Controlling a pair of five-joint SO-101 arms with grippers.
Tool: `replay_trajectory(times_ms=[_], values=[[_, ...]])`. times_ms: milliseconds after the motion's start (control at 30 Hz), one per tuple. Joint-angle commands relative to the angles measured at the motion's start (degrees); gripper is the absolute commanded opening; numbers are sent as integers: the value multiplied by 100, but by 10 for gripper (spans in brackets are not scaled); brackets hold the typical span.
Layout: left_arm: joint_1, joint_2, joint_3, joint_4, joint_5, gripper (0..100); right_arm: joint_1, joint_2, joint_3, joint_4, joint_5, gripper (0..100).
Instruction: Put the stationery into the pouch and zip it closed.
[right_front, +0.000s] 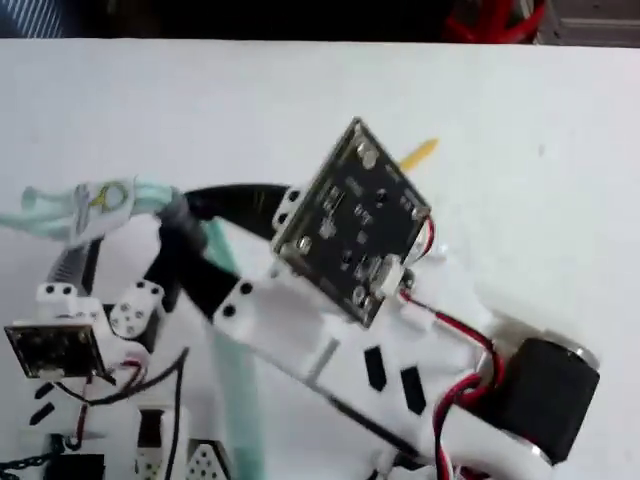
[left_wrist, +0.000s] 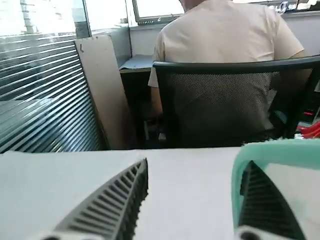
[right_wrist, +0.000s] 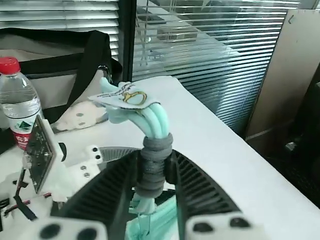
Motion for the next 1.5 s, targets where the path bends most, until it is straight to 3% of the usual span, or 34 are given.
replay_trajectory(times_ms=[0, 267, 400, 567, 833, 1133, 1333, 1467], values=[[1209, 40, 0, -325, -18, 282, -303, 127, -26, -163, 70, 19], [2132, 40, 35, 97, -9, 274, 919, 857, 0, -945, 70, 19], [1886, 31, 44, 105, -18, 274, 1754, 1420, 0, -1130, 26, 19], [1481, 31, 44, 176, -18, 275, 2211, 1912, -35, -1138, 18, 19], [1446, 22, 220, 378, -35, 275, 2158, 2712, 9, -910, 9, 19], [892, 22, -897, 1934, -70, 275, 1534, 2738, -35, 31, -651, 19], [708, 22, -1459, 2945, -800, 272, 1349, 1736, 0, 40, -668, 19], [708, 22, -1477, 3007, -862, 273, 1385, 796, 404, 48, -624, 19]])
